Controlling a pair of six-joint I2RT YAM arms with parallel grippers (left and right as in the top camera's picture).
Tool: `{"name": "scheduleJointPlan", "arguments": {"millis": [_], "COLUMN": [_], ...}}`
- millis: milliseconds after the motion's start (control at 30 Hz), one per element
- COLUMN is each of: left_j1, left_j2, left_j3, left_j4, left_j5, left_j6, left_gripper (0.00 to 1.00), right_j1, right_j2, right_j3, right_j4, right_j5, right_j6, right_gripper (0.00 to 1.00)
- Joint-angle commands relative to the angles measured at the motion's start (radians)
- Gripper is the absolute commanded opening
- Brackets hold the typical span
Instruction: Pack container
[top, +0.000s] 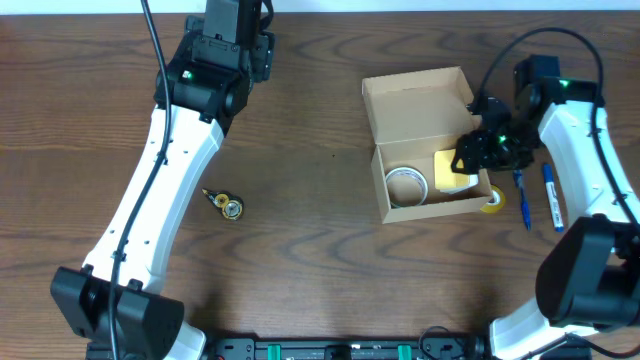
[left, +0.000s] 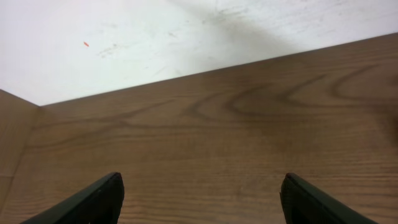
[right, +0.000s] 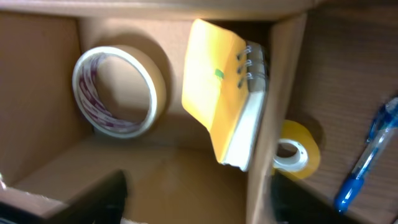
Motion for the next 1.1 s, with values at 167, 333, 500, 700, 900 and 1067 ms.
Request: {"name": "scheduleJointPlan", "arguments": {"millis": [167,333,500,700,900,1067], "left_j1": [0.004,0.004,0.004,0.004,0.004,0.004], "left_j2": [-0.014,-0.014,-0.014,-0.014,-0.014,-0.014], "left_j3": [0.023,0.023,0.023,0.023,0.023,0.023], "left_j4": [-0.005,-0.005,-0.002,-0.002,-0.001,0.001], "left_j5": [0.013,0.014,0.014,0.014,0.013,0.013], "left_j6": [-0.011,-0.011,-0.011,-0.011,-0.011,-0.011], "left_gripper": [0.84,0.84,0.84,0.84,0.83,0.83], "right_j1": [0.011,0.011,0.011,0.011,0.011,0.019], "right_j2": [0.007,0.007,0.007,0.007,0.007,0.007], "right_j3": [0.021,0.021,0.02,0.019,-0.007,-0.045], "right_j4": [0.016,0.005,0.002,-0.02,-0.016,-0.005], "right_j5": [-0.004,-0.007,-0.006,0.005,0.004,0.004], "right_j6": [0.002,0.011,0.01,0.011,0.018,0.026], "right_gripper": [0.61,0.42,0.48,0.6,0.61,0.63]}}
